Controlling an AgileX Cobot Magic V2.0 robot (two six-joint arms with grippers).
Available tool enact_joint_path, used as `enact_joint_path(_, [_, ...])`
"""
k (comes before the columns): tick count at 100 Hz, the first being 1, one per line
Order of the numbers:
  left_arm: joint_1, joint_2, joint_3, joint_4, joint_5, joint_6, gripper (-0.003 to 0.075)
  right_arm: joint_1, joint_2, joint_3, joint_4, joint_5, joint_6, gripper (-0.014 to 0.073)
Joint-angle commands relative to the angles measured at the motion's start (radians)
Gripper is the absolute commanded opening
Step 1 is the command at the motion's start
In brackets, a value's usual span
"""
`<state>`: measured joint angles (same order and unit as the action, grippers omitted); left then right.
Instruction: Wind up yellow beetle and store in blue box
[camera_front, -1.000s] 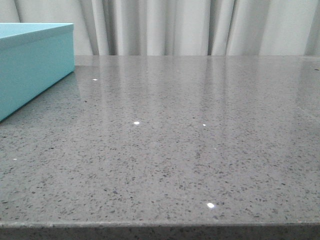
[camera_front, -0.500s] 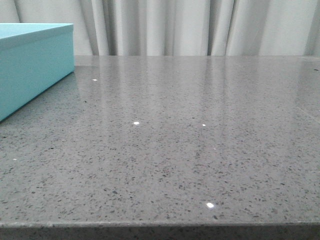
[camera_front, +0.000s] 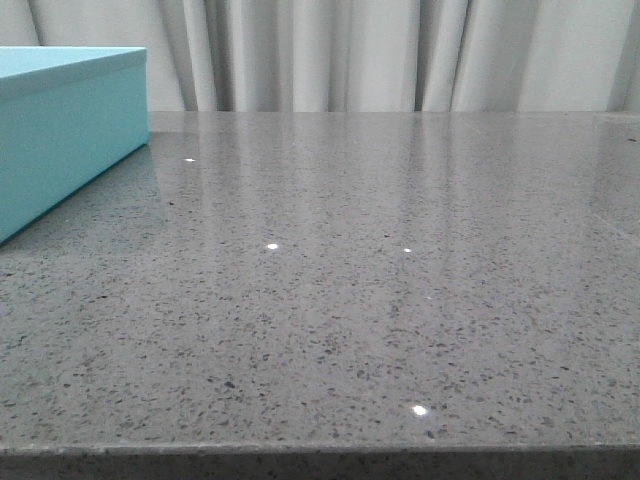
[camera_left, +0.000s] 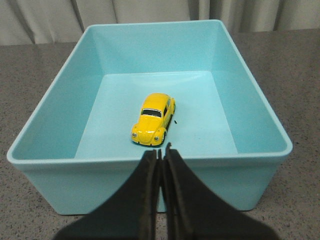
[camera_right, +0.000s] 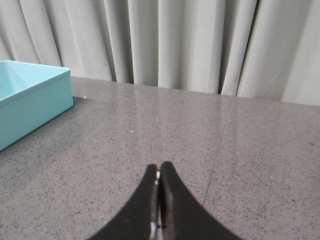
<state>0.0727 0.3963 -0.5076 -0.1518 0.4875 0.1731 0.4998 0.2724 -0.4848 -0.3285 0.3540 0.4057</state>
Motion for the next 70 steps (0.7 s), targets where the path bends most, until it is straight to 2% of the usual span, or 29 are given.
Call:
enact_joint_path(1, [0.001, -0.047, 0.011, -0.021, -0.093, 0.003, -0.002, 0.002, -0.031, 0.008, -0.027, -0.095, -0.01, -0.0068])
enact_joint_path(28, [0.001, -0.177, 0.077, -0.022, -0.09, 0.003, -0.002, 0.002, -0.128, 0.057, -0.028, -0.11, -0.01, -0.0068])
enact_joint_path(70, [0.001, -0.18, 0.077, -0.022, -0.087, 0.003, -0.002, 0.002, -0.128, 0.057, -0.028, -0.111, -0.01, -0.0068])
